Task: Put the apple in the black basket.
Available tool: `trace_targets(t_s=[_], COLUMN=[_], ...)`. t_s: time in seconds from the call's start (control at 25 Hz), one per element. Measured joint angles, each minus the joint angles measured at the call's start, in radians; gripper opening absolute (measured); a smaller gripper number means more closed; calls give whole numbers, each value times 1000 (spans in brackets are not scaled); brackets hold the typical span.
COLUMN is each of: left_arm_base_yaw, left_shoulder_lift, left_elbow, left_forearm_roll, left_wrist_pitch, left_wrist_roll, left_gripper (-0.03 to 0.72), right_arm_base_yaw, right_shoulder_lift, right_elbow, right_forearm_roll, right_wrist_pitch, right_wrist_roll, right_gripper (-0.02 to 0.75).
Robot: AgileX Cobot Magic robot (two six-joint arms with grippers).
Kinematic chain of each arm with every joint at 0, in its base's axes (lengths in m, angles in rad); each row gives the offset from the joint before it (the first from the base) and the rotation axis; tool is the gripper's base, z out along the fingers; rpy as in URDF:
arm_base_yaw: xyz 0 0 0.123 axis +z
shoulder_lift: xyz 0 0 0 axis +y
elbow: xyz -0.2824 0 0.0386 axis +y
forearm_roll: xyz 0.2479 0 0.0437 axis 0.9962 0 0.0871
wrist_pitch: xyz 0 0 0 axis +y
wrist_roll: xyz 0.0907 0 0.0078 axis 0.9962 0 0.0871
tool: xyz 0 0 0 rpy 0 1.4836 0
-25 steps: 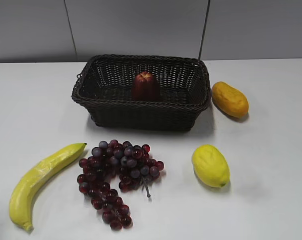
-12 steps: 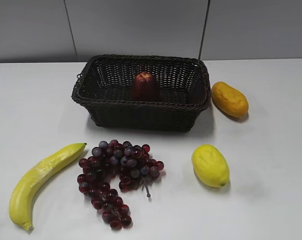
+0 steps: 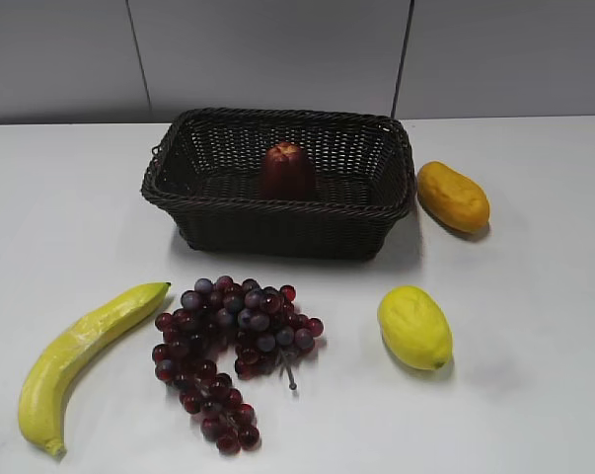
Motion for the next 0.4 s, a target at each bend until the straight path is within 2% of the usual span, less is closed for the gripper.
trace_targets(t_s=[0.2,0.4], left_arm_base_yaw=[0,0], left_shoulder_lift=[-122,-129], left_elbow=[1,2], left_forearm_roll=[12,14], left_wrist_pitch=[4,4], left_wrist_roll=[0,6], left_gripper=[581,581], right_arm_base_yaw=[0,0], right_shoulder_lift=[0,0], right_elbow=[0,0], right_forearm_roll=[0,0], right_wrist_pitch=[-1,0], right_wrist_roll=[0,0], right_gripper=[573,573])
